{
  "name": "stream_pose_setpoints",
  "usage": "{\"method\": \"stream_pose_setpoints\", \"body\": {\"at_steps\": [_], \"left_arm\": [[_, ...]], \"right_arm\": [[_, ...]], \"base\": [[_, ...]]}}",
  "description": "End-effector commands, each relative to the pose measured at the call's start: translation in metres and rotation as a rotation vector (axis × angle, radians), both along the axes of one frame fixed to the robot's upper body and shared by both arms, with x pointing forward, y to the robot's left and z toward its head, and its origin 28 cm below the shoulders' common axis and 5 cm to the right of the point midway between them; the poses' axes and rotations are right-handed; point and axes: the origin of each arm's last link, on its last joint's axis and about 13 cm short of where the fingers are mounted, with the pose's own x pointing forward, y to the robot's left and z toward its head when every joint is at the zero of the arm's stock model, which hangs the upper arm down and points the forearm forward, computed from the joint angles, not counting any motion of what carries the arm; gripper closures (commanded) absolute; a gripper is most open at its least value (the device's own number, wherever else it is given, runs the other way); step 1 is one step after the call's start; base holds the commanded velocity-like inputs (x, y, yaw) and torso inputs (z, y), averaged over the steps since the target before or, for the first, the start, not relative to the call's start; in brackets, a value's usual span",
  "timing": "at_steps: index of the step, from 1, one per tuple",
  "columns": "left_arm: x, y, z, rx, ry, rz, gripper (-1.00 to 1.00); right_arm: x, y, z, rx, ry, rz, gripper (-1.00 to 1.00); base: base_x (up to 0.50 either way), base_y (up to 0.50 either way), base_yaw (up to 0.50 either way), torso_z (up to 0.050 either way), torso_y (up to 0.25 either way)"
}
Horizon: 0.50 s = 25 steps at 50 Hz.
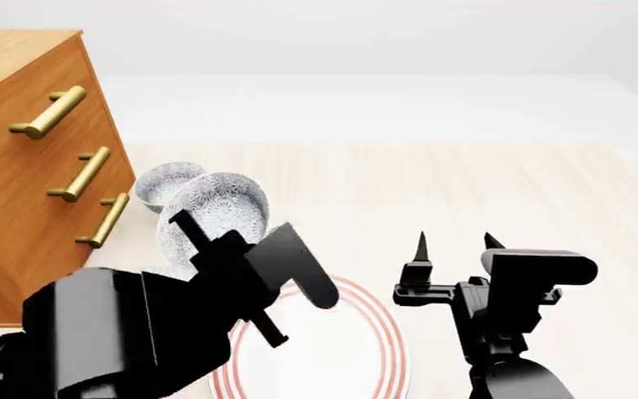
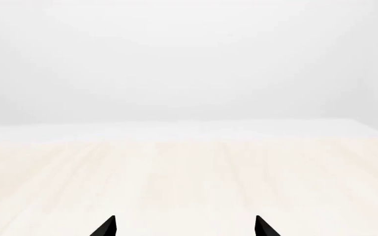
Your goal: Put the bowl in the middle on the plate.
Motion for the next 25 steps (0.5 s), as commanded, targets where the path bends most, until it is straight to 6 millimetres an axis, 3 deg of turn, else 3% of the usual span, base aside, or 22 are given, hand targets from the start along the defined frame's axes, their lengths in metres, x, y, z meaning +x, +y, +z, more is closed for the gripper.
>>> {"method": "stream_pose_setpoints", "body": {"at_steps": [1,16,25], "left_arm": [[-0.044,-0.009,-0.001,0.166,-0.069,-0.315,1.00],[-0.059,-0.020,-0.016,0.294,-0.079,-0.536,1.00],[-0.056,-0.024,-0.020,0.331,-0.071,-0.582,1.00]], "right_arm": [[0.000,-0.001,0.004,0.000,-0.011,-0.006,-1.00],[-0.002,-0.001,0.004,-0.001,-0.013,-0.006,-1.00],[-0.002,0.000,0.003,-0.001,-0.012,-0.005,-1.00]], "base": [[0.00,0.00,0.00,0.000,0.000],[0.00,0.00,0.00,0.000,0.001],[0.00,0.00,0.00,0.000,0.000]]}}
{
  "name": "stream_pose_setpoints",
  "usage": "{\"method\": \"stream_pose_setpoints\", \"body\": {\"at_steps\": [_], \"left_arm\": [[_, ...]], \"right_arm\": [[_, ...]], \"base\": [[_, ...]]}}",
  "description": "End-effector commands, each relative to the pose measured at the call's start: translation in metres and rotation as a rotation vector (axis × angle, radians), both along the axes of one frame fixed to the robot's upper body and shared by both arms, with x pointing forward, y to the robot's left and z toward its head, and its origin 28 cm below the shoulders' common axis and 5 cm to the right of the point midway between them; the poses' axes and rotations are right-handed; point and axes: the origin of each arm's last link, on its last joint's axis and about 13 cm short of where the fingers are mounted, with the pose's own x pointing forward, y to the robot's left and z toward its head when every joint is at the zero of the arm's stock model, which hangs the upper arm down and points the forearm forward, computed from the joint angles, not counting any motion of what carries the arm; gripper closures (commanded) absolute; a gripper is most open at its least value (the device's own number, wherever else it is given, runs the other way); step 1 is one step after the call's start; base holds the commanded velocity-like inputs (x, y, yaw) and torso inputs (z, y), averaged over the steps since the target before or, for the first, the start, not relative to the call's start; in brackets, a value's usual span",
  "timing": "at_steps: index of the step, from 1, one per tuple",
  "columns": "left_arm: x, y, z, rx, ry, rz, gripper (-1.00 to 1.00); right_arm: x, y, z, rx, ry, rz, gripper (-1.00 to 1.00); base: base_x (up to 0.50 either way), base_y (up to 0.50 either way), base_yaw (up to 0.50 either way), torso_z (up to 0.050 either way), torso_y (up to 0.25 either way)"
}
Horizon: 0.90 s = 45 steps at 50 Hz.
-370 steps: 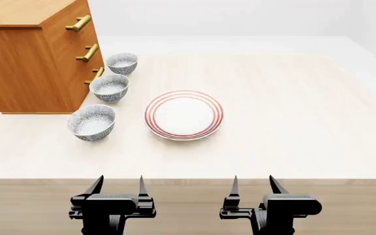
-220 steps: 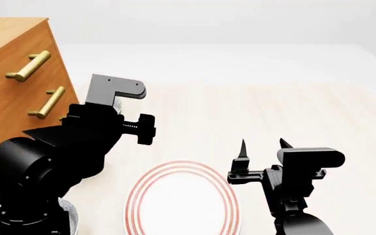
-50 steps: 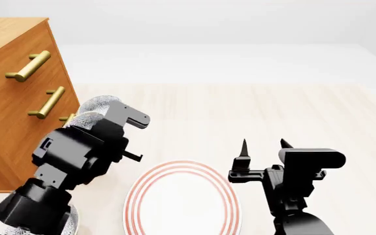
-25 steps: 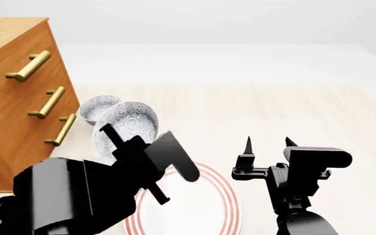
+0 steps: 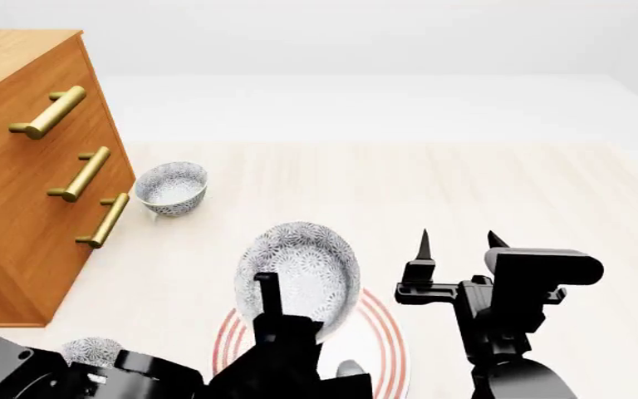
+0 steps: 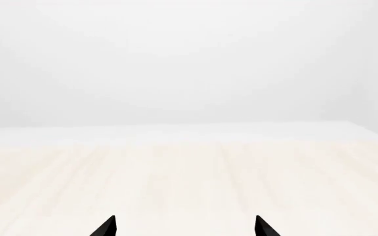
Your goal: Put the bowl in the middle on the plate.
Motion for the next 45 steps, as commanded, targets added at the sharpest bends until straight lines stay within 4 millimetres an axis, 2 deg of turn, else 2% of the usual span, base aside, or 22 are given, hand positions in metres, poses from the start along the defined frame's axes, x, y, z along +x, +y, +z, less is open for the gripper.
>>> {"method": "stream_pose_setpoints", "body": {"at_steps": [1,16,45], "left_arm": [[0.000,-0.004,-0.004,0.061,-0.034,-0.088,1.00],[0.004,-0.010,-0.010,0.098,-0.015,-0.144,1.00],[0.030,-0.012,-0.036,0.138,0.066,-0.077,1.00]], "right_arm": [[0.000,0.000,0.000,0.000,-0.001,0.002,-1.00],[0.000,0.001,0.000,0.002,-0.001,0.004,-1.00],[0.000,0.000,-0.003,0.007,0.006,-0.003,-1.00]], "base": [[0.00,0.00,0.00,0.000,0.000],[0.00,0.00,0.00,0.000,0.000],[0.00,0.00,0.00,0.000,0.000]]}}
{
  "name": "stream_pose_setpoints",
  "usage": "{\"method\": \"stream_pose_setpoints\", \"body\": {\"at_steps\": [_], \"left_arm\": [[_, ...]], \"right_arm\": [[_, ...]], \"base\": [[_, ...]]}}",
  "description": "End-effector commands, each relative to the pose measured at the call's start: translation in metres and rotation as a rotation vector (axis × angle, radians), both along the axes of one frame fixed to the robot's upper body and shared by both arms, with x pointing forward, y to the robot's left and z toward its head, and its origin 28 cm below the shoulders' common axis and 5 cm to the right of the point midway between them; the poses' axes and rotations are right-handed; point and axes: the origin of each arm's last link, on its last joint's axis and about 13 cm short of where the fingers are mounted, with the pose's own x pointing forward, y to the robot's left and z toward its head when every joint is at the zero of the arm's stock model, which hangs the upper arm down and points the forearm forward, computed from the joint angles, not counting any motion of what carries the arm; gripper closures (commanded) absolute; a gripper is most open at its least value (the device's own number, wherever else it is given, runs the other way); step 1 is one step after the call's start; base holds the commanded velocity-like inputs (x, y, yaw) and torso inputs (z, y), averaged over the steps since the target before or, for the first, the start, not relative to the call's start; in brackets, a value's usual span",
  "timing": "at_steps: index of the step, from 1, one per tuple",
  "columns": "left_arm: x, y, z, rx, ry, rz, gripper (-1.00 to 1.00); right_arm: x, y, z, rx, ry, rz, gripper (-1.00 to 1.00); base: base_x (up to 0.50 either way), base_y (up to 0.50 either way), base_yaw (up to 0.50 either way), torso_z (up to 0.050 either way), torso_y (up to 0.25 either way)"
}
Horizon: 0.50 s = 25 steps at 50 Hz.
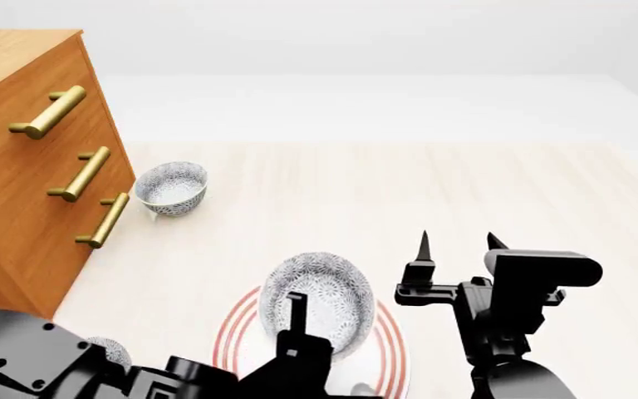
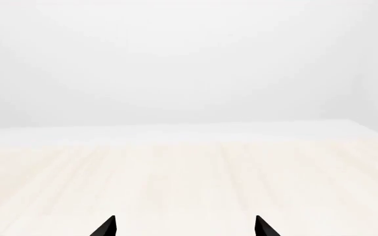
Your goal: Put the bowl in the middle on the plate.
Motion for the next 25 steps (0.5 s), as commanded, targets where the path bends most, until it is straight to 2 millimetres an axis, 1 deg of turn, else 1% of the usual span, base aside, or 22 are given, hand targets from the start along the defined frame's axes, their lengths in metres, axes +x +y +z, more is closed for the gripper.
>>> {"method": "stream_pose_setpoints", "body": {"at_steps": [1,9,13,25], "left_arm": [[0.0112,-0.0005,-0.0060,0.004,-0.022,0.024,1.00],[0.0118,-0.0006,-0.0078,0.010,-0.008,0.022,1.00],[0.0106,-0.0004,-0.0071,0.007,0.035,0.015,1.00],[0.0097,0.0000,-0.0083,0.013,0.048,0.001,1.00]], "right_arm": [[-0.0004,-0.0001,-0.0009,0.002,0.002,-0.002,-1.00],[-0.0005,-0.0003,-0.0008,0.003,0.000,-0.003,-1.00],[-0.0006,-0.0005,-0.0009,0.003,0.000,-0.004,-1.00],[-0.0008,-0.0004,-0.0003,0.003,-0.002,-0.004,-1.00]], "base": [[0.00,0.00,0.00,0.000,0.000],[0.00,0.00,0.00,0.000,0.001],[0.00,0.00,0.00,0.000,0.000],[0.00,0.00,0.00,0.000,0.000]]}}
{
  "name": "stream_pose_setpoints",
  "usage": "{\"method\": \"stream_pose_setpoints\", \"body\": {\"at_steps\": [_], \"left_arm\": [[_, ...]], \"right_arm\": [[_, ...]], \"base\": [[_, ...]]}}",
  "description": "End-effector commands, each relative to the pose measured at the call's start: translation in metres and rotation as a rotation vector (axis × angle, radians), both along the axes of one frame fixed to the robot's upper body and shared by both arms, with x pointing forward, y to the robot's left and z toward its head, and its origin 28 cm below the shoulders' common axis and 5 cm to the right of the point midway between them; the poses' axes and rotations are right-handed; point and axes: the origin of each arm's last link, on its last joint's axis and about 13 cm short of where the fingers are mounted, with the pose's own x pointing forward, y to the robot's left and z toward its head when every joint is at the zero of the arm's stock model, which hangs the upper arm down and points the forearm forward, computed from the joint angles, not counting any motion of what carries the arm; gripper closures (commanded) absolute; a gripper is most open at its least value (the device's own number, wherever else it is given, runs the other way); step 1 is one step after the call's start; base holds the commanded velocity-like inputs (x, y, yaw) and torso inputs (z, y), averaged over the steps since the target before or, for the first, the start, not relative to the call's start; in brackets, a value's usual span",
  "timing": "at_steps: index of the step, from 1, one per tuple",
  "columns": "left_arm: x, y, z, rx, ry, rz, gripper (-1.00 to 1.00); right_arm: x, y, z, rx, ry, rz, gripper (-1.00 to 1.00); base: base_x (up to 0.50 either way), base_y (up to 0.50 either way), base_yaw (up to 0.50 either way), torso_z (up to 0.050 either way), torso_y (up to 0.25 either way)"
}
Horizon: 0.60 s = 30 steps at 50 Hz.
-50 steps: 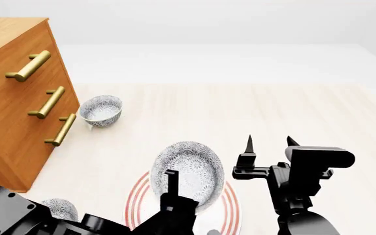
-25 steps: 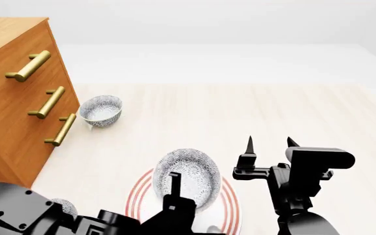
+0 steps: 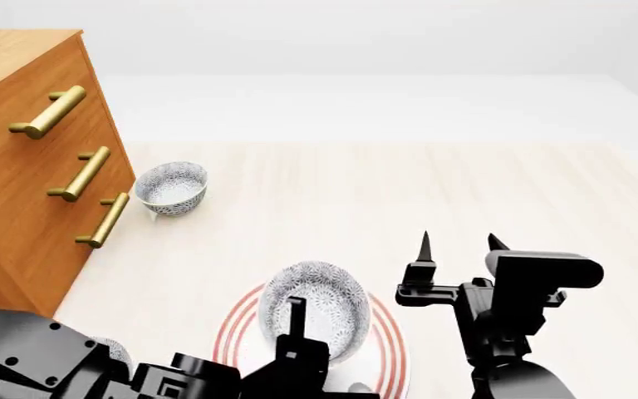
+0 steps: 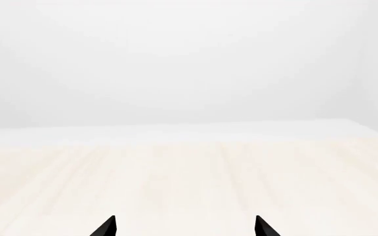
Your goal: Put the bowl in the middle on the plate.
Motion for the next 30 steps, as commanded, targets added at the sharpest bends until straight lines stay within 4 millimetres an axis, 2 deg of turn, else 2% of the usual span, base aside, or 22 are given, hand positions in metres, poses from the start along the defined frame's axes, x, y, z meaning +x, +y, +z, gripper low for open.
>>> {"method": "stream_pose_setpoints", "body": {"at_steps": [1,30], "left_arm": [[0.0020,-0.0002,0.0012,-0.004,-0.009,-0.014,1.00],[0.0063,0.0006,-0.0025,-0.003,0.018,-0.016,1.00]], "right_arm": [[-0.0002,-0.0001,0.0002,0.001,-0.001,-0.001,-1.00],[-0.0004,-0.0001,-0.0004,0.002,-0.001,-0.003,-1.00]], "base": [[0.00,0.00,0.00,0.000,0.000],[0.00,0.00,0.00,0.000,0.000]]}}
